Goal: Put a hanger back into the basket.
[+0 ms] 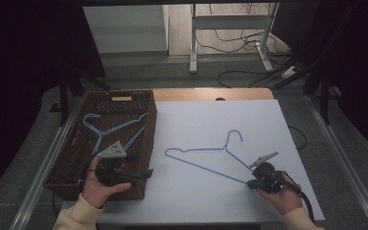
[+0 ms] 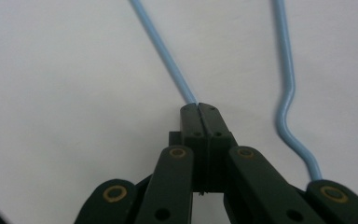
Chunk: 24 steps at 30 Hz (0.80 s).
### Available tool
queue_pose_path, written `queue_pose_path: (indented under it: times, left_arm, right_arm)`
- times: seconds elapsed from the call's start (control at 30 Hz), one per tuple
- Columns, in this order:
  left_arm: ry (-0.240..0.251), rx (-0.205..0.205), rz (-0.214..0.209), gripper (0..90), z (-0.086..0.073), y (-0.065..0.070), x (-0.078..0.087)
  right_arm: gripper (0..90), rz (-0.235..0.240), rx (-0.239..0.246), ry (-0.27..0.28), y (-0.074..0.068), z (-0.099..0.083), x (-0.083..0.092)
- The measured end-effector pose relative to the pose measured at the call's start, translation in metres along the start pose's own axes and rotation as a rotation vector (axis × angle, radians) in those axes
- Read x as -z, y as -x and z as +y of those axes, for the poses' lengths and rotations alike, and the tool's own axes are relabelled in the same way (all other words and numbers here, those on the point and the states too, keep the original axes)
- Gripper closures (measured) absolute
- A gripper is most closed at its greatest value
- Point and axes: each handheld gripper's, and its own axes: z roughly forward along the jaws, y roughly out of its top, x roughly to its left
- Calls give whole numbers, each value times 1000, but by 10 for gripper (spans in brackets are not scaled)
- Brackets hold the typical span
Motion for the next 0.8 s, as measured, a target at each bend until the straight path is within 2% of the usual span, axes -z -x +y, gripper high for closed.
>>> queue_pose_path:
  times: [0.17,0.33,0.4,0.53,0.63,0.7,0.8]
  left_arm:
    - [1,2,0,245,0,0,1]
    - [1,2,1,245,0,-1,1]
    - [1,2,1,245,0,-1,1]
    - [0,5,2,245,0,-1,0]
    - [0,4,1,245,0,-1,0]
    - [2,4,2,245,-1,-2,1]
    - [6,8,1,245,-1,-3,2]
  right_arm:
    - [900,-7,-23,14,16,7,-2]
    - [900,-17,-43,23,23,12,-4]
    - [900,-1,-48,34,23,14,-4]
    - [900,38,-10,65,7,34,-7]
    - [900,73,47,86,-13,63,-16]
    - [900,91,84,95,-29,88,-26]
    - [900,105,106,105,-43,113,-40]
